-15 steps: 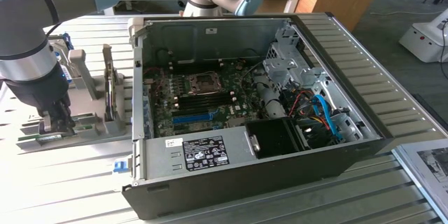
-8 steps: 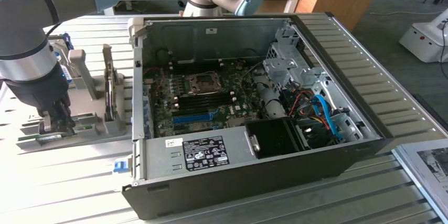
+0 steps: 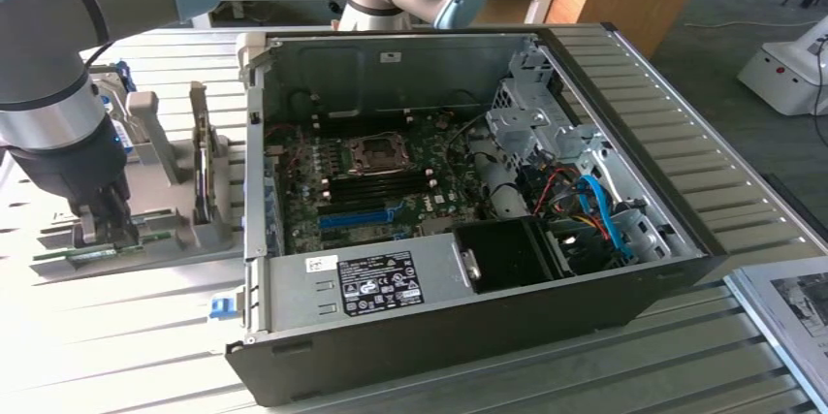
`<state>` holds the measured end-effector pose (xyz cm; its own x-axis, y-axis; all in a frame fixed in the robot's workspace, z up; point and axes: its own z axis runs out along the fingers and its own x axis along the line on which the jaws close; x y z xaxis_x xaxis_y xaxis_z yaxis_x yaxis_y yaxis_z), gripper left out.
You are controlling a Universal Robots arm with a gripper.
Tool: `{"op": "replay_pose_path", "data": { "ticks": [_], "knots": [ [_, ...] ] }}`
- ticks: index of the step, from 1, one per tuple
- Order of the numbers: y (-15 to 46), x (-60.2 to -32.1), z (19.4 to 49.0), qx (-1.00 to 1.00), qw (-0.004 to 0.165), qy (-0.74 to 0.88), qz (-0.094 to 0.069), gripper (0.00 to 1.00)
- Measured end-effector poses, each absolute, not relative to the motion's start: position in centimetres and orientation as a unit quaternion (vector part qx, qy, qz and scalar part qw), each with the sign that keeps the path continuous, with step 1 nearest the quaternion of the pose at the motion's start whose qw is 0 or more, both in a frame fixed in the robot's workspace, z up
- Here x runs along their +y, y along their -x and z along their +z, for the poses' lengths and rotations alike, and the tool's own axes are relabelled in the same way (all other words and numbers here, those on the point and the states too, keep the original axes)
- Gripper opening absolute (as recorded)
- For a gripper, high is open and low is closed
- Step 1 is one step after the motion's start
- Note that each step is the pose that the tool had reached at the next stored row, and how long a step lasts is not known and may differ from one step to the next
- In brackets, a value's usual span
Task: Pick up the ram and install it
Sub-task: 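Pick up the ram and move it above insertion slot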
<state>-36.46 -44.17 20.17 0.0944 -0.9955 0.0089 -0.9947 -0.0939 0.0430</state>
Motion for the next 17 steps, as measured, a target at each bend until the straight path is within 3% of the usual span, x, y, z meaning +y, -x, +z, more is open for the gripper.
{"op": "replay_pose_path", "data": {
  "ticks": [2,17],
  "knots": [
    [36.46,-44.17,20.18,-0.673,0.019,-0.739,-0.011,0.12],
    [36.47,-44.17,20.6,-0.673,0.019,-0.739,-0.011,0.12]
  ]
}}
